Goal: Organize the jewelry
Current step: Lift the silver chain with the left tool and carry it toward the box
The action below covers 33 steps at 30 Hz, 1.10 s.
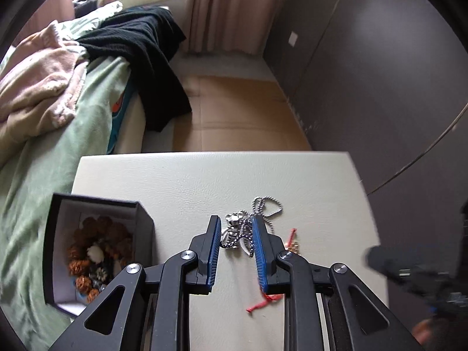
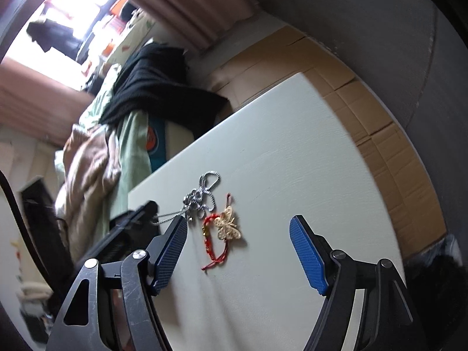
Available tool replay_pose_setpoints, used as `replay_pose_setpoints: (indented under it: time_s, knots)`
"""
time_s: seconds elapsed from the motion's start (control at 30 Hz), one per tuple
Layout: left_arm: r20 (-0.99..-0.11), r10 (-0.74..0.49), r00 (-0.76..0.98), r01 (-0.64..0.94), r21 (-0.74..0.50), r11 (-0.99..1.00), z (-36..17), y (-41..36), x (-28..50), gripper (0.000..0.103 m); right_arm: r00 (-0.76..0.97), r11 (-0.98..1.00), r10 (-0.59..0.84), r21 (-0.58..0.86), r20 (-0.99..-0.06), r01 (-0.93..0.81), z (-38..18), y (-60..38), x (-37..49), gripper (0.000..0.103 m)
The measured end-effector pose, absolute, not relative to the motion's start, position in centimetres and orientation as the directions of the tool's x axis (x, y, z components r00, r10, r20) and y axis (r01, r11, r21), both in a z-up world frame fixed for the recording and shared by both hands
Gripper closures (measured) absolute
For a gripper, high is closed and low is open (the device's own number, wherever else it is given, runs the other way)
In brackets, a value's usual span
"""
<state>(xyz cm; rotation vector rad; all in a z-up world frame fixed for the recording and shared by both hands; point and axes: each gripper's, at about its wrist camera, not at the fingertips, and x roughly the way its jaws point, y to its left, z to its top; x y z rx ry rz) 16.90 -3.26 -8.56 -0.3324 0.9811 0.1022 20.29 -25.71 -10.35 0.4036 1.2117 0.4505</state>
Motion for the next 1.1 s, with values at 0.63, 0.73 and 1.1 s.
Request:
replay_pose_setpoints:
  time_s: [0.63, 0.73, 1.1]
  knots:
    - [-0.692, -0.262, 0.673, -0.247, -0.544, 0.802, -7.0, 1.7, 13.2, 0.080, 0.245, 0.891, 0.440, 0.386, -0.864, -0.240, -13.1, -21.5, 20.6, 0.051]
    - [-0.683, -0.290, 0.670, -0.267, -0.586, 0.765, -7.4, 2.7, 12.9, 0.080, 0.218, 0.893, 0.432, 0.381, -0.875, -0.240, -14.0, -20.7, 20.7, 0.051]
    - [-0.642, -0.327, 0.694, -0.276, -0.656, 0.702, -7.0, 4.3, 11.8, 0.080, 0.239, 0.919, 0.362, 0.301, -0.901, -0.256, -14.0, -19.8, 20.2, 0.051]
